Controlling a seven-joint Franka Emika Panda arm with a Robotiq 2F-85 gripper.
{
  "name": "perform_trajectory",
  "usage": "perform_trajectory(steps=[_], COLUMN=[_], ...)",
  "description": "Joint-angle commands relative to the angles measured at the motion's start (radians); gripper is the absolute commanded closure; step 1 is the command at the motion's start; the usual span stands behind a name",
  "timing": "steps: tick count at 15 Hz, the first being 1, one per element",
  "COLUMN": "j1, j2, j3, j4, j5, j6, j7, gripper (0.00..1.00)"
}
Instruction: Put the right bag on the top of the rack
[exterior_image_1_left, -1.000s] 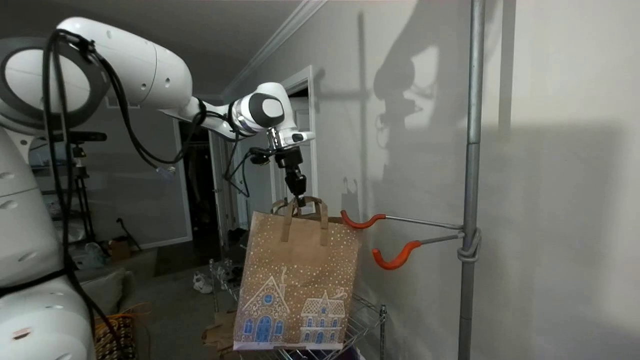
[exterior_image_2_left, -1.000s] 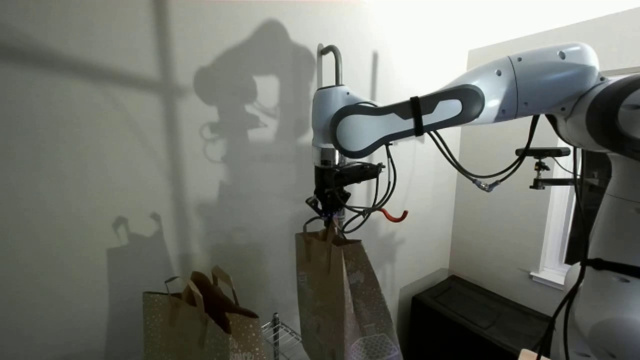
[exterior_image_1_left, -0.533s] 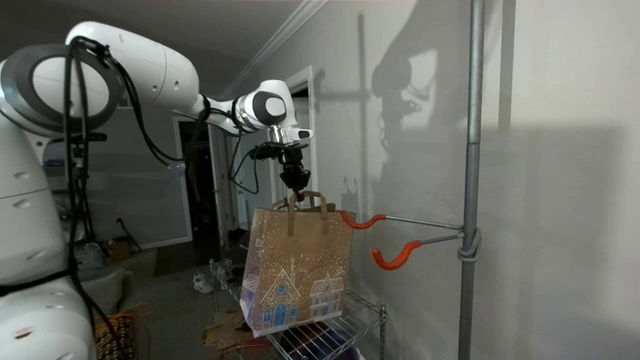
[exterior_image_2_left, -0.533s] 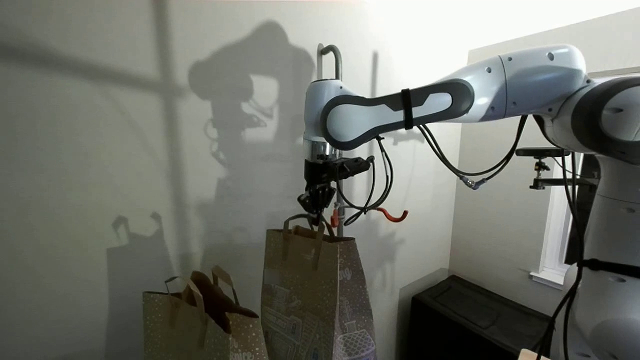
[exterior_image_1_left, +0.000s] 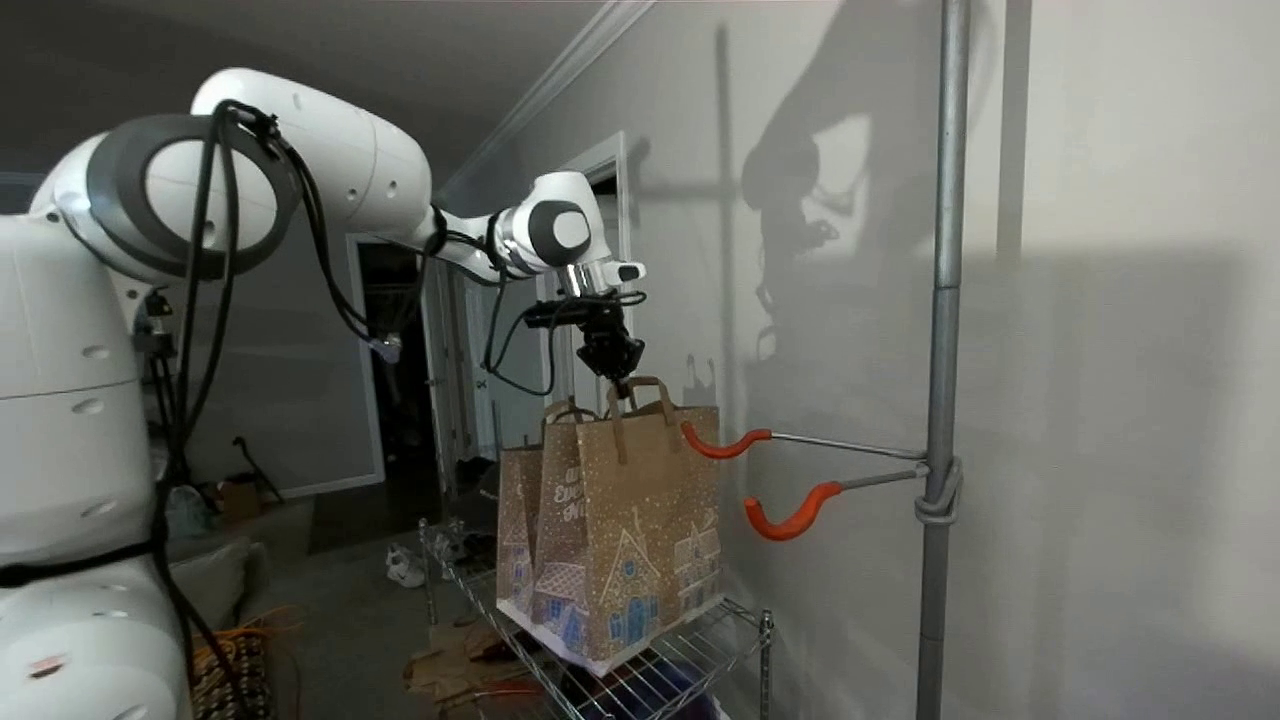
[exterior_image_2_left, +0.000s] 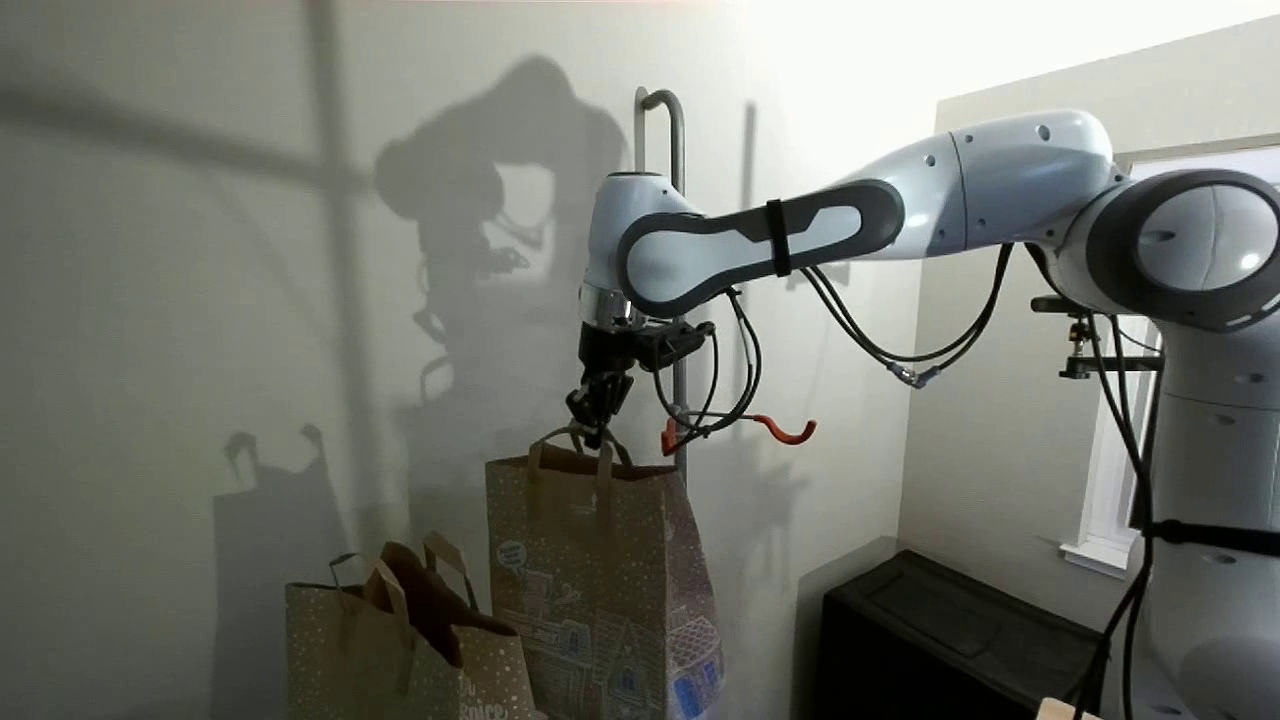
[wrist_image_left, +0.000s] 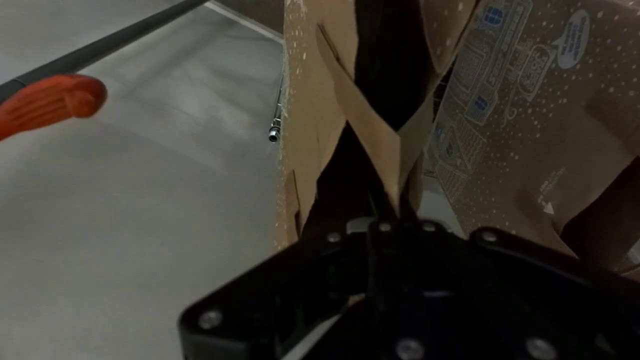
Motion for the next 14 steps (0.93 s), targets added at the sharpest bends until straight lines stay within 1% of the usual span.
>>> perform_trajectory(steps=[1,4,5,6,7,8,9,14], j1=[0.001,0.005,0.008,0.01,0.011,0.01,0.01,0.001], j2=[0.039,0.056,0.059,0.064,0.07,0.075,0.078,0.08], j3=[-0.009,-0.014,-0.013,-0.014,-0.014,-0.015,-0.016,-0.022], j4=[0.031,0.024,0.012,0.006,0.004,0.002,0.001,0.0], j5=[-0.01,-0.025,-0.03,-0.04,-0.038,-0.035,-0.03,0.015], j6=[0.075,0.148,0.171,0.18,0.181,0.185,0.183,0.17], j7=[-0.026,-0.005,-0.017,-0.008,-0.013,-0.012,-0.007,-0.031], gripper=[0.98,0.98,0.98,0.98,0.72,0.72,0.68,0.37])
